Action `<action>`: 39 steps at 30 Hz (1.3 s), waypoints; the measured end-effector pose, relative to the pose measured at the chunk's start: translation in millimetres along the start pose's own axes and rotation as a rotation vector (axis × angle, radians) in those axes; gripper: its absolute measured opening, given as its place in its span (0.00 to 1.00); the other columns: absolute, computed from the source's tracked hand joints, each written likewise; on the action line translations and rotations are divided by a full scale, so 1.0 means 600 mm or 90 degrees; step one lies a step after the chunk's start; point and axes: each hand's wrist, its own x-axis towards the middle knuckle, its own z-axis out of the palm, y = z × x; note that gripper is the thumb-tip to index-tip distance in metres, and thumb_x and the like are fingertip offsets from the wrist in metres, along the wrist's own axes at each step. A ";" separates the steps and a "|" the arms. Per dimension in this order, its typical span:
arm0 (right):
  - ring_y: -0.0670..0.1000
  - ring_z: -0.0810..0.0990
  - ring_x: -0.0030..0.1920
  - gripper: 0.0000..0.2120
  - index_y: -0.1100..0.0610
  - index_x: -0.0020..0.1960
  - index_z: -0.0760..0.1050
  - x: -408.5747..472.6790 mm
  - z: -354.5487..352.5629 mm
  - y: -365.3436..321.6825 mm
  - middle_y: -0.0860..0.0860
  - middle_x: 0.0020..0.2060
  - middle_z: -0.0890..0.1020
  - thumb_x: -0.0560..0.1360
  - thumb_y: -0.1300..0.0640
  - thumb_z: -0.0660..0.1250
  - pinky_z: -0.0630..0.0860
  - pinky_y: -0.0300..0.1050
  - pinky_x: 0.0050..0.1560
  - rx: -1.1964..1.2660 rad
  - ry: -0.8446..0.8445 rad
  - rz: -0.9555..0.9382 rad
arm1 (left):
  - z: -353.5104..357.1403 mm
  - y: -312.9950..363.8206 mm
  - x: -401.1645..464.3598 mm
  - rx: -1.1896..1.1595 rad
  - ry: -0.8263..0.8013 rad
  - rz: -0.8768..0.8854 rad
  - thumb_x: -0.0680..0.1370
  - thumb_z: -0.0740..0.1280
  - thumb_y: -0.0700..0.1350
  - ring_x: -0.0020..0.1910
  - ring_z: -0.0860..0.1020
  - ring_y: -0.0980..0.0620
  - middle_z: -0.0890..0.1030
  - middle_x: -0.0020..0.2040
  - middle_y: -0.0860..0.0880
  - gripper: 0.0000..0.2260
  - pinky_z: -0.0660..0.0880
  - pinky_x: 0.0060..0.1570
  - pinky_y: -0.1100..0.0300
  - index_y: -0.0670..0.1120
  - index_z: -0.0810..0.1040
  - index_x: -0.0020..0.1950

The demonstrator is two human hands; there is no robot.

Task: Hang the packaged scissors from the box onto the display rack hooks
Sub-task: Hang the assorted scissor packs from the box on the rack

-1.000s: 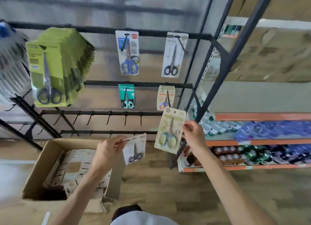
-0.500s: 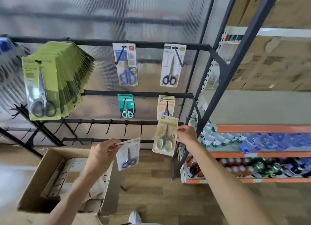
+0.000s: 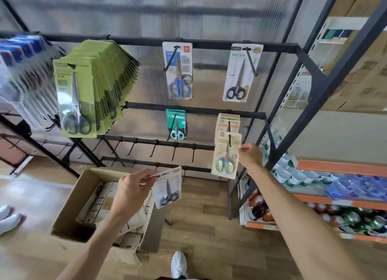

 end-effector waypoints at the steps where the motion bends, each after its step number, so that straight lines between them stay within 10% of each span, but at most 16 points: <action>1: 0.50 0.79 0.50 0.07 0.57 0.54 0.79 0.009 0.003 -0.012 0.50 0.49 0.81 0.77 0.65 0.67 0.80 0.46 0.52 -0.004 0.001 -0.004 | -0.002 0.002 -0.001 0.001 0.005 -0.005 0.74 0.74 0.35 0.41 0.82 0.66 0.85 0.42 0.54 0.08 0.76 0.42 0.74 0.44 0.85 0.51; 14: 0.57 0.78 0.48 0.15 0.62 0.53 0.73 0.019 0.047 -0.045 0.59 0.47 0.77 0.82 0.50 0.58 0.73 0.46 0.39 0.070 0.025 0.040 | -0.033 0.008 -0.030 -0.012 0.040 -0.038 0.74 0.74 0.36 0.43 0.80 0.71 0.84 0.44 0.58 0.08 0.74 0.41 0.77 0.45 0.85 0.51; 18: 0.51 0.82 0.53 0.08 0.52 0.55 0.76 -0.155 0.076 0.086 0.50 0.53 0.83 0.79 0.50 0.68 0.78 0.55 0.58 0.071 -0.170 0.022 | -0.020 0.000 -0.040 -0.002 -0.014 0.024 0.73 0.75 0.36 0.43 0.82 0.68 0.85 0.47 0.57 0.10 0.78 0.42 0.72 0.47 0.85 0.53; 23: 0.34 0.80 0.56 0.15 0.49 0.63 0.73 -0.288 0.038 0.050 0.39 0.57 0.81 0.79 0.48 0.69 0.73 0.25 0.52 0.121 -0.306 -0.111 | 0.002 0.027 -0.005 -0.032 -0.056 0.065 0.76 0.73 0.39 0.42 0.82 0.65 0.85 0.45 0.59 0.07 0.81 0.42 0.64 0.48 0.85 0.51; 34: 0.38 0.80 0.59 0.16 0.50 0.63 0.78 -0.335 -0.054 0.010 0.40 0.57 0.83 0.77 0.50 0.70 0.76 0.38 0.63 0.155 -0.149 -0.233 | 0.041 0.101 0.015 -0.141 -0.033 0.142 0.75 0.74 0.41 0.37 0.83 0.61 0.84 0.41 0.60 0.11 0.81 0.33 0.58 0.57 0.82 0.51; 39: 0.41 0.83 0.53 0.11 0.52 0.57 0.80 -0.352 -0.066 0.001 0.38 0.50 0.84 0.76 0.52 0.71 0.80 0.39 0.56 0.162 -0.102 -0.279 | 0.036 0.139 0.004 -0.165 -0.029 0.162 0.73 0.73 0.40 0.38 0.82 0.65 0.82 0.42 0.66 0.12 0.78 0.37 0.70 0.55 0.82 0.51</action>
